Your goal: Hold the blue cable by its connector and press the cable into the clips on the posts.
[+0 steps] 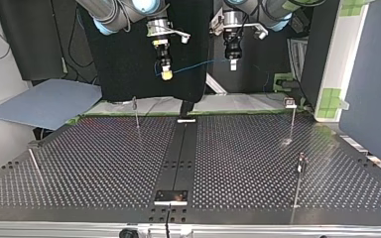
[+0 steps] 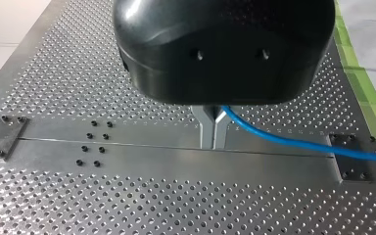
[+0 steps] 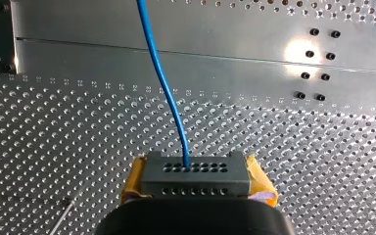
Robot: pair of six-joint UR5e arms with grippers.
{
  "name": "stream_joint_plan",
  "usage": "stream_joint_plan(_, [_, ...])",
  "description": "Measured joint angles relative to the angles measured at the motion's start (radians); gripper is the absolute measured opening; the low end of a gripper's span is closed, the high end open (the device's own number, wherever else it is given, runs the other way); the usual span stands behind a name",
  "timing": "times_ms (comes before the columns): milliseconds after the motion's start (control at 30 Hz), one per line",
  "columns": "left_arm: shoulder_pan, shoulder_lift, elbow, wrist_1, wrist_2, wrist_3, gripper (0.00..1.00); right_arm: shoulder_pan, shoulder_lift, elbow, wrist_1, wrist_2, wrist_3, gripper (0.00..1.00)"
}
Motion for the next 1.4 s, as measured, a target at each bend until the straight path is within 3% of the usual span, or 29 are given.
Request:
stream_joint_plan(400, [-0.003, 0.011, 0.014, -0.014, 0.011, 0.014, 0.00, 0.007, 0.007, -0.007, 0.007, 0.007, 0.005, 0.00])
stream_joint_plan(700, [-0.005, 0.020, 0.036, -0.088, 0.018, 0.073, 0.00, 0.072, 0.072, -0.072, 0.072, 0.072, 0.012, 0.00])
stream_joint_plan(967, [-0.005, 0.020, 0.037, -0.140, 0.018, 0.078, 0.00, 0.143, 0.143, -0.143, 0.144, 0.143, 0.012, 0.00])
stream_joint_plan(1067, [-0.005, 0.020, 0.037, -0.144, 0.018, 0.078, 0.00, 0.162, 0.169, -0.169, 0.169, 0.169, 0.012, 0.00])
stream_joint_plan(1233, [-0.004, 0.021, 0.038, -0.144, 0.023, 0.078, 0.00, 0.168, 0.212, -0.215, 0.216, 0.197, 0.014, 0.00])
stream_joint_plan(1400, [-0.005, 0.052, 0.042, -0.170, 0.037, 0.049, 0.00, 0.150, 0.203, -0.248, 0.254, 0.198, 0.038, 0.00])
